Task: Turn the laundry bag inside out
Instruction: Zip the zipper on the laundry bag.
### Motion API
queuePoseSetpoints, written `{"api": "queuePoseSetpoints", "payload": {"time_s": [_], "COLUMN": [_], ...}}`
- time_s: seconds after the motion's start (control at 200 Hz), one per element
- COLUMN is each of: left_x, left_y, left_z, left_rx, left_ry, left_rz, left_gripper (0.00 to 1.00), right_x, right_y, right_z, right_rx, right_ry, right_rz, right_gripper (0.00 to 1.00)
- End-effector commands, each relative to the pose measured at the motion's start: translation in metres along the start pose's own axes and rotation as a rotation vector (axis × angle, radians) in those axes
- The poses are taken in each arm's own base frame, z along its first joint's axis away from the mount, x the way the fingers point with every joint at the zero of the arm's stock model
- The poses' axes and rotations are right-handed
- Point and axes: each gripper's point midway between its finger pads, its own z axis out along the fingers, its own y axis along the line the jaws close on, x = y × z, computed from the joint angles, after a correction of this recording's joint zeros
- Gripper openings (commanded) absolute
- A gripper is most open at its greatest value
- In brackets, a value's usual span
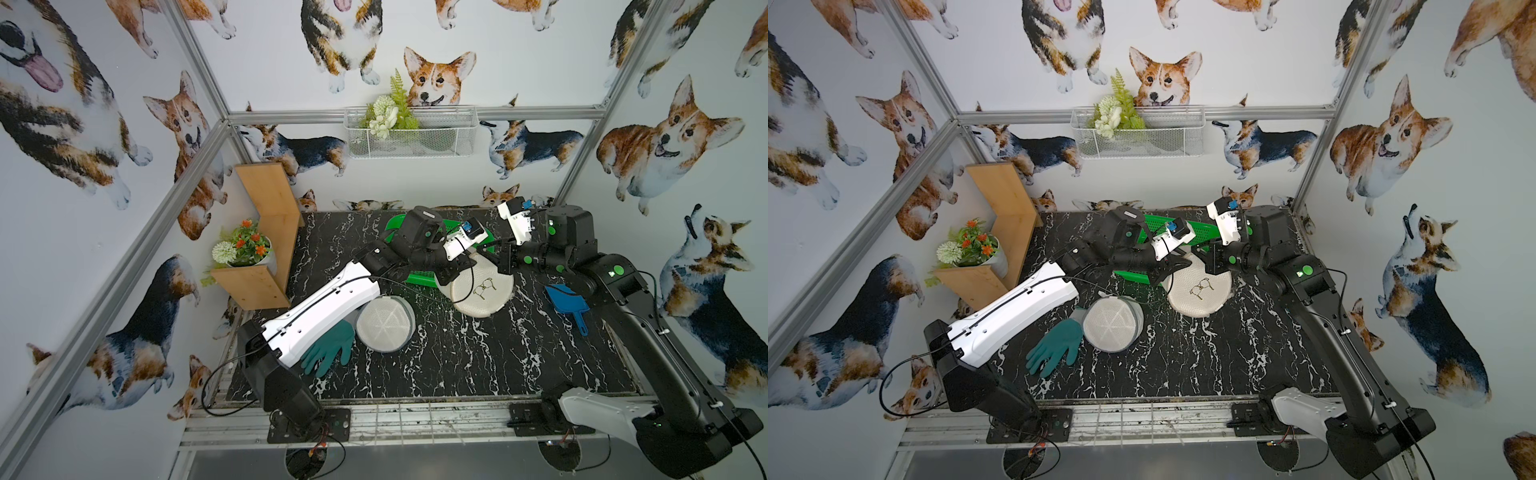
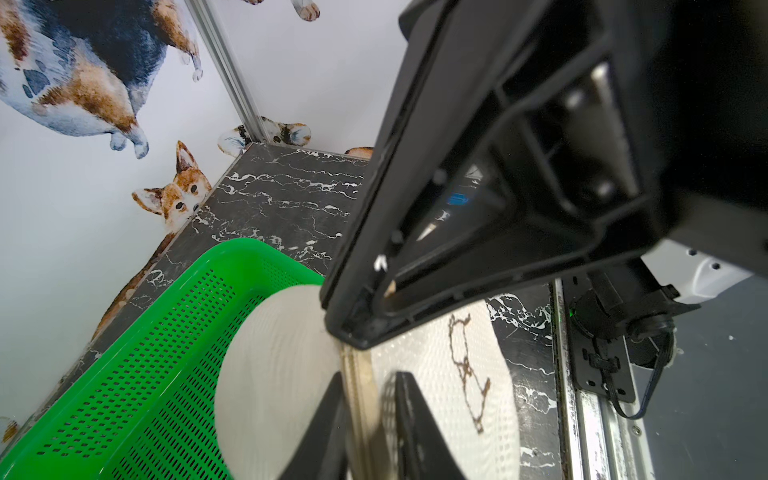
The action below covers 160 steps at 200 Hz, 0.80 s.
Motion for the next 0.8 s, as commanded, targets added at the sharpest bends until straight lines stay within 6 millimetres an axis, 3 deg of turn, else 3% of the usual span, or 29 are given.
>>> {"api": "queuePoseSetpoints", "payload": {"time_s": [0.0, 0.09, 0.275, 0.29, 0.47, 0.586, 0.676, 0.796], "left_x": [-0.006, -0.006, -0.007, -0.007, -0.02, -0.029, -0.025, -0.011], "left_y": [0.001, 0.002, 0.008, 0.009, 0.025, 0.032, 0.029, 0.024], "left_z": [-0.002, -0.003, -0.008, -0.009, -0.028, -0.042, -0.039, -0.025], "left_rx": [-0.002, -0.009, -0.058, -0.066, -0.187, -0.238, -0.207, -0.152], "left_ry": [-0.016, -0.017, -0.037, -0.041, -0.155, -0.252, -0.242, -0.159], "left_rz": [0.005, 0.004, -0.008, -0.01, -0.034, -0.058, -0.071, -0.079], "left_gripper": [0.11, 0.0, 0.0, 0.0, 0.0, 0.0, 0.0, 0.46], "right_x": [-0.005, -0.009, -0.015, -0.017, -0.002, 0.001, -0.007, -0.017], "right_y": [-0.002, -0.012, -0.051, -0.051, -0.099, -0.1, -0.09, -0.073], "right_z": [0.0, -0.002, -0.011, -0.021, -0.038, -0.036, -0.033, -0.03], "right_rx": [0.015, 0.08, 0.243, 0.25, 0.377, 0.357, 0.297, 0.21], "right_ry": [-0.022, -0.045, -0.09, -0.115, -0.136, -0.13, -0.144, -0.154], "right_rz": [-0.025, -0.009, 0.087, 0.093, 0.224, 0.241, 0.232, 0.196], "right_gripper": [0.0, 0.0, 0.0, 0.0, 0.0, 0.0, 0.0, 0.0]}}
